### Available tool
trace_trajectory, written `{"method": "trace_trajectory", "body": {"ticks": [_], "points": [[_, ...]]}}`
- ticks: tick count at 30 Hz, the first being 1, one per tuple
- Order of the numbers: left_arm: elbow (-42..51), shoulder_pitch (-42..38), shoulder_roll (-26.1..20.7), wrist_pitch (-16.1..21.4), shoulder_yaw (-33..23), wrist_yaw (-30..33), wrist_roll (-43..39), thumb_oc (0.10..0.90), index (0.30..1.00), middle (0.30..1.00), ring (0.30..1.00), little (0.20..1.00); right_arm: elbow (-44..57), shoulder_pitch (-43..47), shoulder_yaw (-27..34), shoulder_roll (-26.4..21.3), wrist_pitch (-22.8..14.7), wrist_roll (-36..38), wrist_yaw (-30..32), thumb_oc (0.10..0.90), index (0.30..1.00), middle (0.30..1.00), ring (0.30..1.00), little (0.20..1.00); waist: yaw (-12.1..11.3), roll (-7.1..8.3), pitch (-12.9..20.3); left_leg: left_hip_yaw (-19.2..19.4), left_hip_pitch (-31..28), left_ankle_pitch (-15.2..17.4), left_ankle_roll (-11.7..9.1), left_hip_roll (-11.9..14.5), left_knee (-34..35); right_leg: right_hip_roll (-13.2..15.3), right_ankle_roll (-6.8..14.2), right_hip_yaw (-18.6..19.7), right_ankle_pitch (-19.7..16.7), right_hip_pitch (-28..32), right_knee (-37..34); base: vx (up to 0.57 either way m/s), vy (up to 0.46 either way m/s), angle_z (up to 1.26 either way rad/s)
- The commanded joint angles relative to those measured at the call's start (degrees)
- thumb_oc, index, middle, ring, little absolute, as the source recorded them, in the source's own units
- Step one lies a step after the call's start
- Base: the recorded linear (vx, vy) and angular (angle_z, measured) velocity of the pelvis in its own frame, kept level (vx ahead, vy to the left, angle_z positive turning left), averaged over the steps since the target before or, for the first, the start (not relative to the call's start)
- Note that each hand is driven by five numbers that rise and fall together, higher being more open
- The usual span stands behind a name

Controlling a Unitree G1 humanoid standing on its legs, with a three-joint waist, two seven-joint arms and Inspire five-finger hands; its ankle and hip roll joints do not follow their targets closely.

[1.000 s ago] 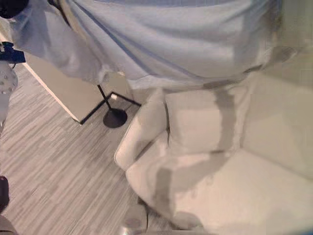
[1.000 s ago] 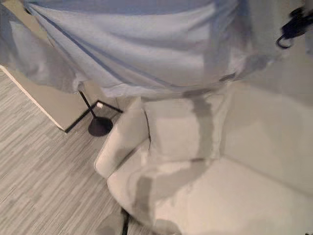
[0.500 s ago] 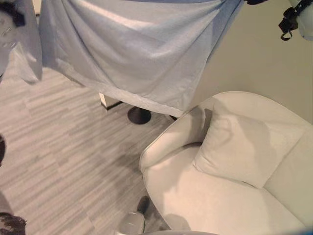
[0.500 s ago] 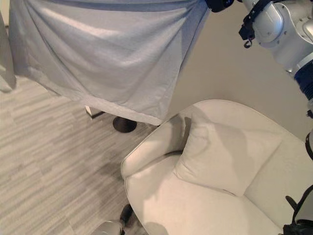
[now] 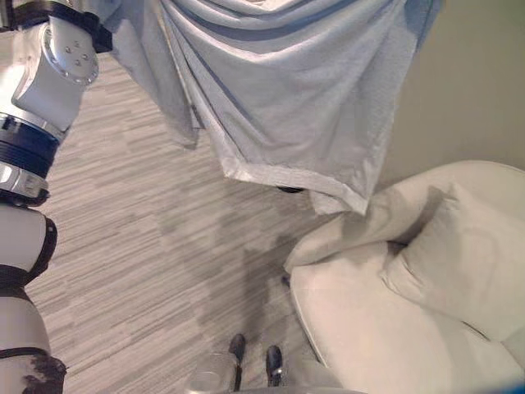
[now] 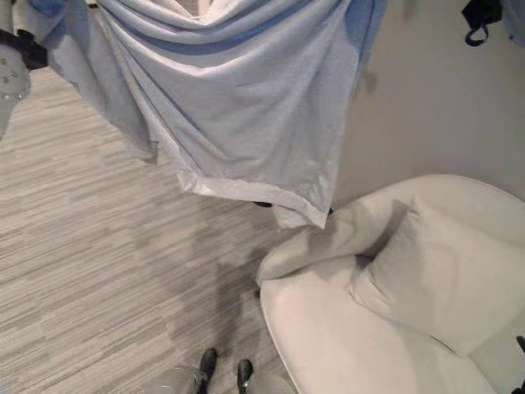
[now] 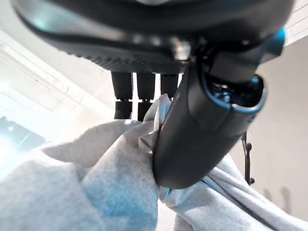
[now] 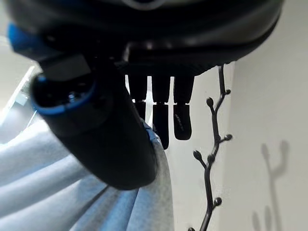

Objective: Hang the clothes on the sofa on the clothes rack.

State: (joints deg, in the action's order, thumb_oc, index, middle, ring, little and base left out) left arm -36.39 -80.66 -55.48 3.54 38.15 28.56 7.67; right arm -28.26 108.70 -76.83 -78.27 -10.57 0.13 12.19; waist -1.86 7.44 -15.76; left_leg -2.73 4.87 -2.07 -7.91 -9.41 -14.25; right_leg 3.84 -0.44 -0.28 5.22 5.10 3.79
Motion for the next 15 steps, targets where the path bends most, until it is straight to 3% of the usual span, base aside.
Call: {"method": "trace_trajectory", "body": {"ticks": [1,2,3,4,5,6,7,9,10,12,13,14,15], "points": [[1.97,-0.93,-4.68,1.84,-5.78,3.77,2.23,0.400,0.300,0.300,0.300,0.300,1.51,2.87,6.47,-6.69,2.05,-1.83,4.58,0.400,0.300,0.300,0.300,0.300,0.54,0.17,7.80,4.14,3.31,0.01,3.15,12.57,12.40,-0.13,6.45,-2.16,-3.94,3.44,-7.02,0.22,0.106,-0.20],[1.93,-0.95,-4.71,1.89,-5.68,3.79,2.17,0.400,0.300,0.300,0.300,0.300,1.64,2.46,6.86,-6.73,2.11,-1.93,4.62,0.400,0.300,0.300,0.300,0.300,0.60,0.29,7.87,4.13,2.66,-0.63,3.07,12.52,13.69,-0.10,6.41,-2.20,-3.85,3.49,-7.02,0.38,0.180,-0.22],[2.50,-0.93,-6.98,2.37,-4.71,4.59,1.53,0.400,0.300,0.300,0.300,0.300,1.03,2.31,7.37,-6.75,2.32,-2.83,5.66,0.400,0.300,0.300,0.300,0.300,-0.91,-0.57,8.04,-2.29,5.16,-2.05,1.84,13.55,17.30,0.91,7.01,-0.06,-2.42,5.58,-7.43,0.29,0.126,-0.03],[2.45,-1.04,-7.03,2.40,-4.55,4.60,1.46,0.400,0.300,0.300,0.300,0.300,0.98,2.08,7.60,-6.71,2.29,-2.86,5.72,0.400,0.300,0.300,0.300,0.300,-0.78,-0.53,8.04,-2.43,4.90,-2.30,1.74,13.61,17.82,0.83,6.97,-0.16,-2.41,5.68,-7.50,0.40,0.211,-0.07],[2.99,-1.40,-8.03,2.77,-3.75,5.10,1.31,0.400,0.300,0.300,0.300,0.300,0.48,1.56,8.00,-6.45,2.36,-3.49,6.23,0.400,0.300,0.300,0.300,0.300,-1.54,-1.00,8.12,-6.97,5.83,-3.64,0.90,13.52,18.16,1.12,7.26,1.50,-2.45,6.37,-7.43,0.41,0.272,-0.25],[3.45,-3.46,-8.74,2.98,-2.52,4.98,0.85,0.400,0.300,0.300,0.300,0.300,-0.05,0.92,8.78,-5.96,2.87,-2.86,5.60,0.400,0.300,0.300,0.300,0.300,-1.39,-2.52,9.16,-12.51,4.49,-4.13,-0.20,12.32,18.64,1.92,7.87,4.15,-2.56,6.88,-6.97,0.58,0.434,-0.55],[3.54,-3.40,-8.60,3.19,-2.72,4.64,0.82,0.400,0.300,0.300,0.300,0.300,-0.14,0.21,9.59,-6.26,3.18,-2.78,4.84,0.400,0.300,0.300,0.300,0.300,-0.85,-3.25,9.71,-12.16,3.75,-4.48,0.00,11.97,18.64,3.19,8.65,4.16,-2.84,7.36,-6.57,0.62,0.518,-0.73],[4.10,-2.09,-8.52,3.25,-3.74,4.39,0.56,0.400,0.300,0.300,0.300,0.300,0.44,-1.95,11.86,-5.97,3.58,-3.38,3.98,0.400,0.300,0.300,0.300,0.300,-0.56,-3.63,10.86,-10.19,1.77,-4.71,1.36,10.22,18.56,7.12,10.40,4.41,-8.82,5.86,-3.18,0.36,0.363,-0.64],[4.21,-1.98,-8.61,3.22,-3.73,4.37,0.58,0.400,0.300,0.300,0.300,0.300,0.54,-2.51,12.40,-5.94,3.62,-3.46,3.99,0.400,0.300,0.300,0.300,0.300,-0.76,-3.47,11.01,-9.87,1.80,-4.72,1.47,10.16,18.57,7.27,10.51,4.73,-8.88,5.67,-3.18,0.23,0.275,-0.47],[5.19,-2.20,-9.50,3.63,-3.29,4.29,0.19,0.400,0.300,0.300,0.300,0.300,0.17,-4.69,13.80,-4.49,4.83,-5.58,4.25,0.400,0.300,0.300,0.300,0.300,-1.12,-4.29,11.36,-6.85,-1.42,-3.39,3.84,7.48,19.25,11.05,10.09,4.84,-18.80,0.88,6.53,0.32,0.407,-0.49],[5.20,-2.16,-9.54,3.62,-3.28,4.28,0.19,0.400,0.300,0.300,0.300,0.300,0.17,-4.78,13.88,-4.44,4.84,-5.61,4.25,0.400,0.300,0.300,0.300,0.300,-1.26,-4.13,11.38,-6.64,-1.71,-2.87,3.83,7.45,19.25,11.14,10.03,4.97,-18.32,0.98,6.75,0.29,0.362,-0.51],[6.11,-2.36,-10.05,3.80,-2.81,4.19,0.58,0.400,0.300,0.300,0.300,0.300,0.13,-4.67,13.78,-3.75,4.83,-6.31,4.53,0.400,0.300,0.300,0.300,0.300,-1.79,-4.62,11.02,-5.39,-2.44,-2.47,4.48,7.15,19.25,13.28,9.52,1.75,-20.57,-0.22,8.84,0.27,0.311,-0.64],[8.15,-2.21,-10.91,3.53,-3.84,4.04,1.47,0.400,0.300,0.300,0.300,0.300,-0.45,-6.01,15.17,-2.94,4.93,-6.20,4.71,0.400,0.300,0.300,0.300,0.300,-2.50,-5.85,10.52,-2.37,-3.76,-0.90,5.13,6.84,19.25,16.41,8.73,-5.86,-19.79,-1.22,10.03,0.32,0.378,-0.78]]}}
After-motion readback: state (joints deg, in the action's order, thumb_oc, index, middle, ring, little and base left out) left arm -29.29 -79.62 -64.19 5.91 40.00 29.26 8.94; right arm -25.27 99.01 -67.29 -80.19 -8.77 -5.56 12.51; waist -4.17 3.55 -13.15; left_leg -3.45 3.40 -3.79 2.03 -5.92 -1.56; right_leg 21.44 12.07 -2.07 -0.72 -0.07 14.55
